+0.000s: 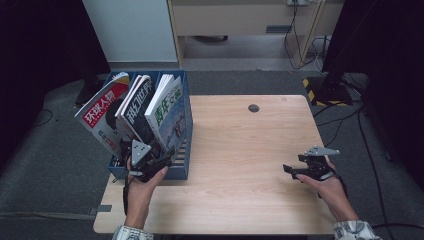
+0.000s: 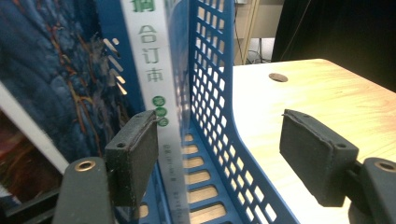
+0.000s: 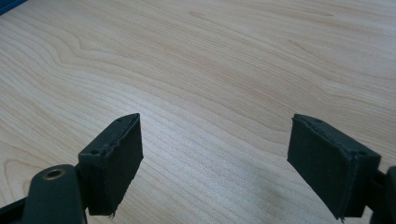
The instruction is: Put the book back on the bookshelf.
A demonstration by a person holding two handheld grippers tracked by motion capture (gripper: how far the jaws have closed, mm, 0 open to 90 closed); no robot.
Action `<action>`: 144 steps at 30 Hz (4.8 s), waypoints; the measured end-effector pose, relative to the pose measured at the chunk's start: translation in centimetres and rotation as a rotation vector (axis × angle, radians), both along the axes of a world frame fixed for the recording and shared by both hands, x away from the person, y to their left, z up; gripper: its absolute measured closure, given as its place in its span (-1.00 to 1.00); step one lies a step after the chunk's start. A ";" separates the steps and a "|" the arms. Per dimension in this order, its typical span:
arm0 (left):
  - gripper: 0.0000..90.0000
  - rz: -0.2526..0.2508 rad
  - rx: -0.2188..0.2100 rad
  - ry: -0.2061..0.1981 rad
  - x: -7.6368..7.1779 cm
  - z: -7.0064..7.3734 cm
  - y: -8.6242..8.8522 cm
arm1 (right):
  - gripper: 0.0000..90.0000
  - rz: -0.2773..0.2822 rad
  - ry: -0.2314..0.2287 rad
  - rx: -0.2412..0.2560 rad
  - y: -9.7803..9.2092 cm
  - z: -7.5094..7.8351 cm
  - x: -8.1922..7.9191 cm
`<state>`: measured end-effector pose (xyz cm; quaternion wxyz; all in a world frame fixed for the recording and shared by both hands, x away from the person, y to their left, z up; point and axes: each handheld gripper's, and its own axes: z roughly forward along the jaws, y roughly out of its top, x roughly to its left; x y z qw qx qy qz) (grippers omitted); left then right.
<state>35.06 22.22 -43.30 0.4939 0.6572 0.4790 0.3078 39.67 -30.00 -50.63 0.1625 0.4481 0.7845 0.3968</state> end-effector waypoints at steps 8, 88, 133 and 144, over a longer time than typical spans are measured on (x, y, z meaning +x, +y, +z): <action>-0.38 -0.026 -0.006 0.011 0.2 -0.2 -0.5 | -0.62 0.003 0.003 -0.006 0.0 -0.1 0.1; -0.87 -0.367 -0.026 0.117 4.1 -0.3 -12.6 | -0.84 -0.050 0.037 -0.003 0.1 -0.6 0.3; -0.87 -0.410 0.254 0.291 7.1 -7.0 -20.2 | -0.85 -0.078 0.054 -0.030 -0.3 -0.9 0.3; -0.87 -0.351 0.266 0.347 7.9 -8.9 -19.4 | -0.85 -0.088 0.062 -0.033 -0.5 -1.1 0.4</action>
